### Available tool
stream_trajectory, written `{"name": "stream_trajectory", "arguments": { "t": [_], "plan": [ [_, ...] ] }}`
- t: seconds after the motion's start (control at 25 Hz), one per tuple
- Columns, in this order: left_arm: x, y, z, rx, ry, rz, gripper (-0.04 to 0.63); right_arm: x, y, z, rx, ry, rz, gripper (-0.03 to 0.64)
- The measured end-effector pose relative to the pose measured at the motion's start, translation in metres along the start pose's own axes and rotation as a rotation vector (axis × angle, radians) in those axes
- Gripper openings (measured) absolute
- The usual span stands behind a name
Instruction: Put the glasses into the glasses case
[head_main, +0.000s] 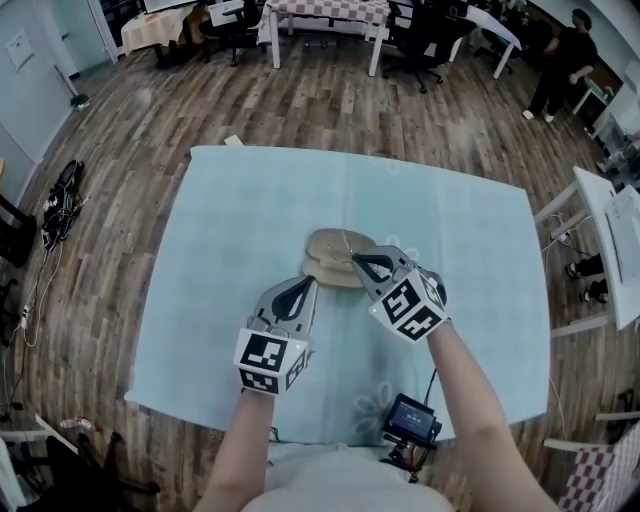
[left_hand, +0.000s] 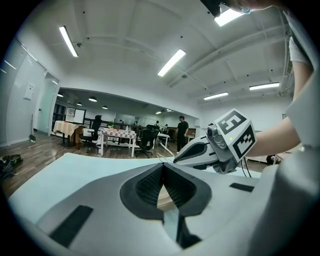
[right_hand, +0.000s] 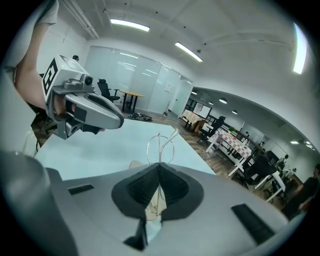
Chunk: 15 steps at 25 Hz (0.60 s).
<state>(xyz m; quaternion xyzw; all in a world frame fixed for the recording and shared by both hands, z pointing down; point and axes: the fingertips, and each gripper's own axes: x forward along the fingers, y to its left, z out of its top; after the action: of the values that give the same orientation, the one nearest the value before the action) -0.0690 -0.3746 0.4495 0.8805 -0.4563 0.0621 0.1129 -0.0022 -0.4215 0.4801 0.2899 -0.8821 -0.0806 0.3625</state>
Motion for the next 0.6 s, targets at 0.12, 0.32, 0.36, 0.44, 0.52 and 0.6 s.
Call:
{"name": "stream_trajectory", "arguments": {
  "t": [0.12,0.32,0.36,0.44,0.52,0.6],
  "plan": [
    [0.003,0.006,-0.007,-0.003,0.009,0.006,0.009,0.017,-0.001,-0.005,-0.035,0.029,0.022,0.009],
    [0.004,0.011,-0.012,-0.021,0.008,-0.008,0.009,0.044,0.0,-0.012,-0.079,0.079,0.06,0.009],
    [0.005,0.011,-0.012,-0.024,0.005,-0.017,0.009,0.049,0.001,-0.015,-0.085,0.092,0.068,0.009],
    [0.005,0.009,-0.013,-0.022,0.002,-0.031,0.009,0.059,0.001,-0.022,-0.099,0.121,0.081,0.009],
    [0.007,0.009,-0.016,-0.017,0.006,-0.038,0.009,0.069,0.002,-0.031,-0.113,0.154,0.095,0.009],
    [0.008,0.01,-0.019,-0.022,0.007,-0.041,0.009,0.078,0.003,-0.039,-0.116,0.18,0.111,0.009]
  ]
}}
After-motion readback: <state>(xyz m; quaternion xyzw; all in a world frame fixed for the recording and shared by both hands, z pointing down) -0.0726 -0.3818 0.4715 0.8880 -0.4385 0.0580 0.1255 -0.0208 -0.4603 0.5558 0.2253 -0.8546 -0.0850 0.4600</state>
